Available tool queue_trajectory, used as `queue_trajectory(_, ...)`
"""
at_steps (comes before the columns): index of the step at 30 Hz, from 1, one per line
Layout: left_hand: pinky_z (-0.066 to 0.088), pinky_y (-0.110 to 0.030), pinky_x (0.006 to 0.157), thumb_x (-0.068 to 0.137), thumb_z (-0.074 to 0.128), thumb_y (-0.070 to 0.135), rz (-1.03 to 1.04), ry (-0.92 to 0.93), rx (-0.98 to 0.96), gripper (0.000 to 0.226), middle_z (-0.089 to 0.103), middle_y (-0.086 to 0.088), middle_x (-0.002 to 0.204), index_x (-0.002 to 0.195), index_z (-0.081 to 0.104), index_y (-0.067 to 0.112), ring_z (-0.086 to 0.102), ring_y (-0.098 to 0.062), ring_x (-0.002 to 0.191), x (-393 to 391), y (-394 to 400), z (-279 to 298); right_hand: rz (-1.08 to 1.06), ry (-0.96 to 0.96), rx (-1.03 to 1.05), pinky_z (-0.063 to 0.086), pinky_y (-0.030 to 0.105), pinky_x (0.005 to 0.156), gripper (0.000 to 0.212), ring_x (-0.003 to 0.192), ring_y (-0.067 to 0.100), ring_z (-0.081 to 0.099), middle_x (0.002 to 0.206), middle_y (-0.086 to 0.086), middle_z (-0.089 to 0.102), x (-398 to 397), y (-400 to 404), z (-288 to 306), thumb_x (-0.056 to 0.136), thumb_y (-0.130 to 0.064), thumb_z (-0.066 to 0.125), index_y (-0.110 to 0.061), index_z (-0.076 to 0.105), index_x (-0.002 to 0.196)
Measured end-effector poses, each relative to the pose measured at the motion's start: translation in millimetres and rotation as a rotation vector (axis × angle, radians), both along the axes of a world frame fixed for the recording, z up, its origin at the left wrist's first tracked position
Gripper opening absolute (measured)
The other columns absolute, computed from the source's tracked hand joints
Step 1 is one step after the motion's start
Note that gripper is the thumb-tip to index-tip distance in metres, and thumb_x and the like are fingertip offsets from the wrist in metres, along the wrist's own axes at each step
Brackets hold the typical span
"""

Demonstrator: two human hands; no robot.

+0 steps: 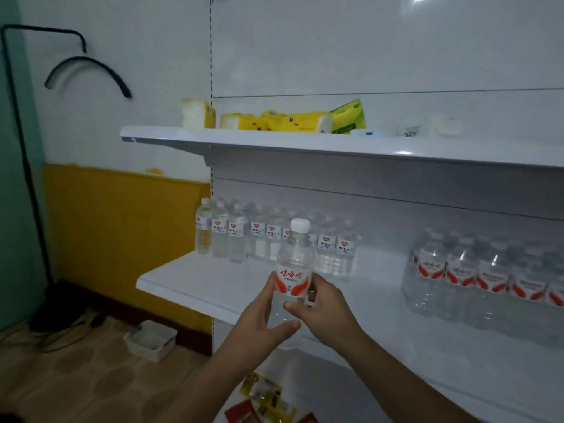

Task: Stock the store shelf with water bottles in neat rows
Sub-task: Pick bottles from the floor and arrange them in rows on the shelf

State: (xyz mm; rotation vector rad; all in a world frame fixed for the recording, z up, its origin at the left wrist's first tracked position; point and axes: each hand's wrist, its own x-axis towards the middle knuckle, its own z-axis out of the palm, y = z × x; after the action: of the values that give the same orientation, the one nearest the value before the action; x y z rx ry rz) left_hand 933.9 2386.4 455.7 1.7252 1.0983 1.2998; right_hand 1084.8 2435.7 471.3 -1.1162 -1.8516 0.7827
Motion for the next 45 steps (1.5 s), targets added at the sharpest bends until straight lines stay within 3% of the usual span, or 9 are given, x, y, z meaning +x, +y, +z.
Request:
queue_trajectory(5,0.029,-0.031,0.115,0.083,0.071,0.013,-0.046,-0.016,0.001,0.080,0.048,0.024,0.137,0.144,0.027,0.039,0.042,0.006,0.129,22,45,-9,-0.059,-0.049,-0.018,0.041,0.007,0.076,0.043,0.096,-0.002,0.059,0.109,-0.017,0.062,21,33,-1,0.084,-0.023,0.074,-0.028,0.055,0.123)
queue_trajectory(11,0.032,0.004,0.088,0.084,0.070,0.020,-0.228,-0.014,0.028,0.084,0.042,0.029,0.137,0.147,0.018,0.037,0.039,0.021,0.120,128,79,-23,-0.299,-0.071,-0.008,0.042,0.010,0.086,0.049,0.106,0.001,0.059,0.119,-0.014,0.063,125,28,-6,0.085,-0.022,0.073,-0.024,0.053,0.129)
queue_trajectory(15,0.032,0.001,0.093,0.083,0.071,0.016,-0.416,-0.029,0.048,0.086,0.043,0.020,0.141,0.149,0.017,0.029,0.041,0.015,0.124,214,79,-21,-0.477,-0.067,-0.012,0.041,0.006,0.083,0.050,0.100,-0.005,0.059,0.113,-0.017,0.063,206,1,-8,0.084,-0.019,0.073,-0.025,0.052,0.129)
queue_trajectory(20,0.035,-0.003,0.093,0.082,0.072,0.008,-0.657,-0.074,0.011,0.087,0.050,0.038,0.126,0.148,0.018,0.030,0.043,0.015,0.121,311,61,-29,-0.677,-0.087,-0.041,0.041,0.000,0.078,0.049,0.100,-0.003,0.058,0.110,-0.015,0.062,293,-47,-9,0.084,-0.016,0.074,-0.022,0.051,0.127)
queue_trajectory(23,0.038,-0.006,0.092,0.082,0.070,0.000,-0.771,-0.107,-0.068,0.089,0.052,0.037,0.125,0.150,0.019,0.025,0.046,0.014,0.121,359,45,-34,-0.772,-0.115,-0.050,0.041,-0.001,0.076,0.051,0.097,-0.008,0.056,0.113,-0.015,0.062,336,-79,-9,0.085,-0.019,0.073,-0.023,0.049,0.129)
queue_trajectory(29,0.037,-0.020,0.105,0.075,0.073,0.021,-0.904,-0.062,-0.046,0.092,0.049,0.033,0.132,0.149,0.019,0.033,0.044,0.009,0.125,424,13,-36,-0.906,-0.111,-0.071,0.050,0.026,0.098,0.054,0.109,0.004,0.061,0.122,-0.008,0.064,394,-125,-12,0.083,-0.022,0.075,-0.020,0.050,0.131)
queue_trajectory(32,0.037,-0.025,0.107,0.074,0.072,0.024,-0.907,-0.043,-0.039,0.093,0.047,0.026,0.137,0.150,0.018,0.032,0.045,0.005,0.127,431,5,-39,-0.909,-0.108,-0.085,0.050,0.022,0.095,0.055,0.107,0.003,0.061,0.122,-0.008,0.064,402,-132,-17,0.083,-0.024,0.076,-0.021,0.049,0.130)
queue_trajectory(37,0.029,-0.023,0.111,0.076,0.072,0.023,-0.810,0.019,-0.016,0.097,0.037,0.032,0.142,0.150,0.011,0.033,0.035,0.008,0.133,402,13,-42,-0.830,-0.083,-0.081,0.042,-0.001,0.073,0.059,0.089,-0.016,0.054,0.113,-0.013,0.061,384,-110,-21,0.080,-0.022,0.079,-0.023,0.046,0.128)
queue_trajectory(45,0.025,-0.024,0.114,0.079,0.072,0.036,-0.519,0.206,0.079,0.099,0.025,0.027,0.150,0.149,0.002,0.042,0.026,0.011,0.135,318,58,-36,-0.614,-0.009,-0.085,0.042,0.003,0.072,0.059,0.098,0.001,0.056,0.120,-0.009,0.061,313,-33,-19,0.081,-0.019,0.078,-0.020,0.047,0.132)
